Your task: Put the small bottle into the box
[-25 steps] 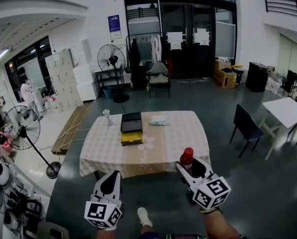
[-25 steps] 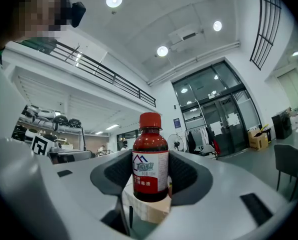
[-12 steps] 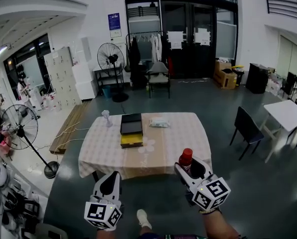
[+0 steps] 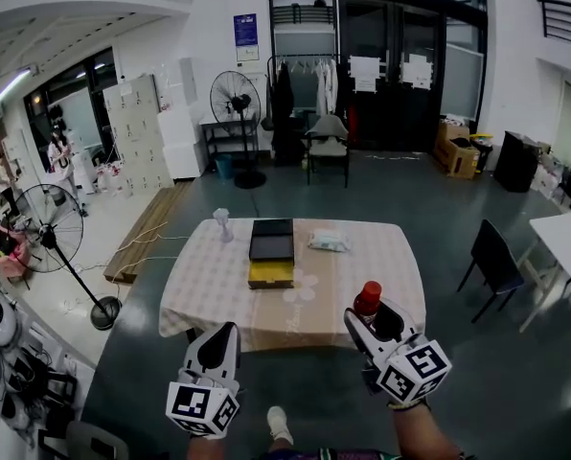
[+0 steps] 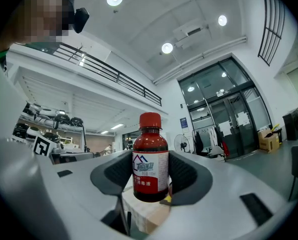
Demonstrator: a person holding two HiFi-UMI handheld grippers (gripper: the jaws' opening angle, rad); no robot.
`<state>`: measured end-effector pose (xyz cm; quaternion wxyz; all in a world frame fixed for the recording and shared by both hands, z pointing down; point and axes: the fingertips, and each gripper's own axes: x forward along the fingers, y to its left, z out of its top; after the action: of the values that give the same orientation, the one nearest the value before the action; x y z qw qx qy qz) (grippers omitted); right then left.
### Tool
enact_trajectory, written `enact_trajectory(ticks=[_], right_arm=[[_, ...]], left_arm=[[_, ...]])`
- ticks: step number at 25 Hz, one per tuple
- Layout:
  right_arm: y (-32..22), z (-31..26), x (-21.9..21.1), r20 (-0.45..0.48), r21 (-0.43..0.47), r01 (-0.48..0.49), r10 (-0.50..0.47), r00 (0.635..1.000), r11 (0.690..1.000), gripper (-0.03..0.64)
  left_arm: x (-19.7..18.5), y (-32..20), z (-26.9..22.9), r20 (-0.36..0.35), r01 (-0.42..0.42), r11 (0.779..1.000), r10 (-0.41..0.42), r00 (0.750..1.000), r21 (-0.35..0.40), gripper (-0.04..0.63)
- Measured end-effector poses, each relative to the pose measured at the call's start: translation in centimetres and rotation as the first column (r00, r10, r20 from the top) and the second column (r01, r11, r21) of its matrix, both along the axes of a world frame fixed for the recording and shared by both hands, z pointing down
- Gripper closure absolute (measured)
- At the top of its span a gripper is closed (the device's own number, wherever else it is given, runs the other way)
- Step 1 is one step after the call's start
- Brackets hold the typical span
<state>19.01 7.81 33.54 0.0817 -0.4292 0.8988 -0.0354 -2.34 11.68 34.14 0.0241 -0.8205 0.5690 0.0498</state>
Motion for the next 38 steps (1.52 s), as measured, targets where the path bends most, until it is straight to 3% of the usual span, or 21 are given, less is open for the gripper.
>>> enact_trajectory(ticks=[7,22,32,38], right_arm=[[-6.7,-0.2,-3.2,-0.014,0.001,0.021,-0.021,1.000,1.000,0.394],[-21.9,-1.9,-10.4,-0.030,0.004,-0.027,0.027,0.999,1.000,0.393],[-27.4,-0.4,-15.9,-0.056,-0.022,-0.040,0.038,0.998,0.999,0.393],[-28.9,1.7,-17.2,-0.084,-0.075,-0.042,0.035,0.996,0.996,0.393]], left_arm=[[-3.0,-6.9,0.3,-0.003,0.011,1.000,-0.011,1.000,-0.009,0.568],[-10.1,-22.3,-1.3,0.005,-0.031,0.999,0.031,1.000,-0.013,0.568],[-14.9,-28.4,0.1,-0.014,-0.064,0.998,0.064,0.998,-0.024,0.568],[-15.5,-30.0,1.7,-0.046,-0.085,0.995,0.083,0.996,-0.043,0.568]])
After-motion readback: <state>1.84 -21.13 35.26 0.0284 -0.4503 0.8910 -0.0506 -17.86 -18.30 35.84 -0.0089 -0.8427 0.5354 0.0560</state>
